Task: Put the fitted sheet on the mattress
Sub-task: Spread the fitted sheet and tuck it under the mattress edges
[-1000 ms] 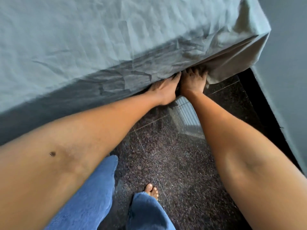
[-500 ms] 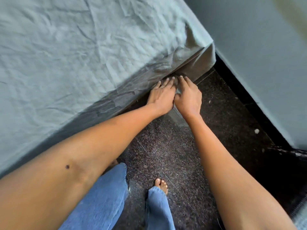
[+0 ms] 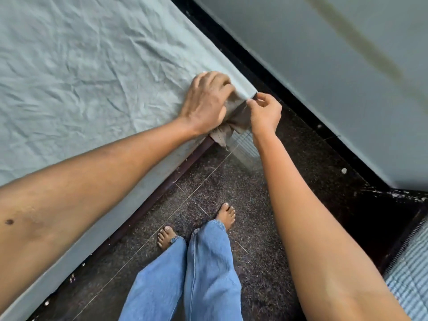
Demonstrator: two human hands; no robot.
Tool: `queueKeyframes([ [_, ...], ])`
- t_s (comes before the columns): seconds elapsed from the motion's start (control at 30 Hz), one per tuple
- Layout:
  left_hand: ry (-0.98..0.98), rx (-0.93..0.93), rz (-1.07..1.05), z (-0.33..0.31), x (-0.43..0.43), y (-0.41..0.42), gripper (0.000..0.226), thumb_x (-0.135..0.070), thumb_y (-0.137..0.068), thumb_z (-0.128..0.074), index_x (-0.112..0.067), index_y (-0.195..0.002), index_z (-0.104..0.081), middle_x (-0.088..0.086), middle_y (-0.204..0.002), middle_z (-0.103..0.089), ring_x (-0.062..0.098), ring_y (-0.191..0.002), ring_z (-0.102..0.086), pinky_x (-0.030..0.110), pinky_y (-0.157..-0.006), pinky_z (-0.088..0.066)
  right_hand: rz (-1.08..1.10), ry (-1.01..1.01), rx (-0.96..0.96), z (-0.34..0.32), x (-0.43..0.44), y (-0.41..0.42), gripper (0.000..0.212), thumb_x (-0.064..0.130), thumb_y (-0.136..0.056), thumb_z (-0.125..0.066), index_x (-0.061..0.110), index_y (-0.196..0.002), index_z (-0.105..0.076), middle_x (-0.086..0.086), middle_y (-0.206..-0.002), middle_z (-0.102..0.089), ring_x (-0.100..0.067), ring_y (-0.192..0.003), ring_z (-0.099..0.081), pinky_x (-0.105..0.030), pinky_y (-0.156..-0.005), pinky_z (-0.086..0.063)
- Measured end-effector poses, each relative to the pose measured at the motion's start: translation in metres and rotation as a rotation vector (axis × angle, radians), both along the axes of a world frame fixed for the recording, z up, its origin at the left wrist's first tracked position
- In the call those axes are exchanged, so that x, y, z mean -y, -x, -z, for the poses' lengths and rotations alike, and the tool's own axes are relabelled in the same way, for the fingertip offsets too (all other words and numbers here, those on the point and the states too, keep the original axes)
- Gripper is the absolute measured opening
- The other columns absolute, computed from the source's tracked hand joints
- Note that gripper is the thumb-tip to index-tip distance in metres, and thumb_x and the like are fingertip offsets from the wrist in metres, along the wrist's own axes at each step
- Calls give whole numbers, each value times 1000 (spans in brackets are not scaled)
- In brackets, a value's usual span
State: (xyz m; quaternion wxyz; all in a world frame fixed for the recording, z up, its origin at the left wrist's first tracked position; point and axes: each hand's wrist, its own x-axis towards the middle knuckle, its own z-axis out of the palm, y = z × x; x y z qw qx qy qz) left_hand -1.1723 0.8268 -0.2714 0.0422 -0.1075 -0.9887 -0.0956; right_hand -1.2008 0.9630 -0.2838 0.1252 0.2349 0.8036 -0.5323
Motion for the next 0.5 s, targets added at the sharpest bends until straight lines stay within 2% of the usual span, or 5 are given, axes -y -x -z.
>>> queueKeyframes([
  [0.07,21,62,38,1,8,8,38,-20,-78,-48,-12,-112,-62,8,-119,-56,30,-119,-47,42,-100,-31,-18,-62,-14,0,1,2,16,13,-84,-66,12,-100,-65,4,-84,-59,-10,-82,-57,-15,-66,-42],
  [0.27,206,136,107,10,19,22,43,-32,-77,-43,-14,-110,-64,8,-125,-52,29,-125,-40,42,-107,-11,-193,-255,-67,-9,6,-2,8,10,-86,-58,8,-85,-66,4,-75,-58,-11,-73,-54,-22,-64,-39],
  [0.4,288,168,132,2,15,36,62,-41,-77,-17,-12,-100,-67,8,-111,-60,28,-115,-45,41,-99,-21,-166,-236,-44,-4,15,-20,7,11,-84,-56,12,-77,-56,0,-79,-59,-13,-72,-51,-25,-65,-38],
  [0.47,365,177,197,0,20,40,61,-42,-79,-15,-15,-106,-64,6,-112,-60,27,-113,-45,41,-91,-24,-67,-188,4,5,19,-28,7,11,-85,-54,11,-91,-57,-2,-96,-56,-13,-80,-49,-26,-73,-40],
  [0.5,420,174,236,0,23,41,56,-43,-83,-19,-17,-109,-61,5,-115,-58,28,-113,-45,41,-88,-21,-10,-136,35,9,22,-30,23,14,-86,-53,11,-108,-57,-1,-109,-53,-13,-89,-50,-24,-79,-40],
])
